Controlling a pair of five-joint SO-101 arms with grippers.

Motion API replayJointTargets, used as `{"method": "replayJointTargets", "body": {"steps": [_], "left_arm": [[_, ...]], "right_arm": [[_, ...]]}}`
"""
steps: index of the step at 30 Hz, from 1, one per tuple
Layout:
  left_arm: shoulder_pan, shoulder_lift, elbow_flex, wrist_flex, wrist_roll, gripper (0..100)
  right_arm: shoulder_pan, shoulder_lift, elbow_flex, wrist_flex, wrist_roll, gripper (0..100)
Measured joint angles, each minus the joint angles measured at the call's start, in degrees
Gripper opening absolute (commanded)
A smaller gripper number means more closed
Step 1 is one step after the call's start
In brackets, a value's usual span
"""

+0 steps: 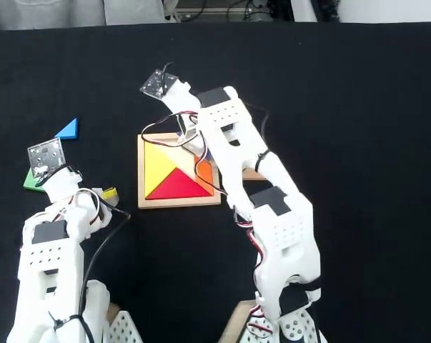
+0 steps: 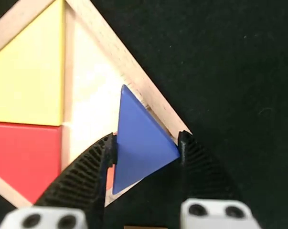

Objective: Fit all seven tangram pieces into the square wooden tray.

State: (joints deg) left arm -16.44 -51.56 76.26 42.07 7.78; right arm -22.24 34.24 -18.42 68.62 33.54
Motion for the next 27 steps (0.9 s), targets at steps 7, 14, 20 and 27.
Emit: {"method": "replayJointTargets", "body": {"steps": [7,14,20,27], "left_arm": [[0.0,0.0,0.0,0.0,0.0,27],[0.0,0.0,0.0,0.0,0.0,27],[0.0,0.0,0.0,0.0,0.0,27],[0.0,0.0,0.0,0.0,0.0,27]], "right_arm": [[0.0,0.0,0.0,0.0,-2.9,20.8],[0.0,0.0,0.0,0.0,-2.9,21.2],[0.0,0.0,0.0,1.23,-3.16,25.5],[0.0,0.0,0.0,1.32,-3.25,25.4]]}}
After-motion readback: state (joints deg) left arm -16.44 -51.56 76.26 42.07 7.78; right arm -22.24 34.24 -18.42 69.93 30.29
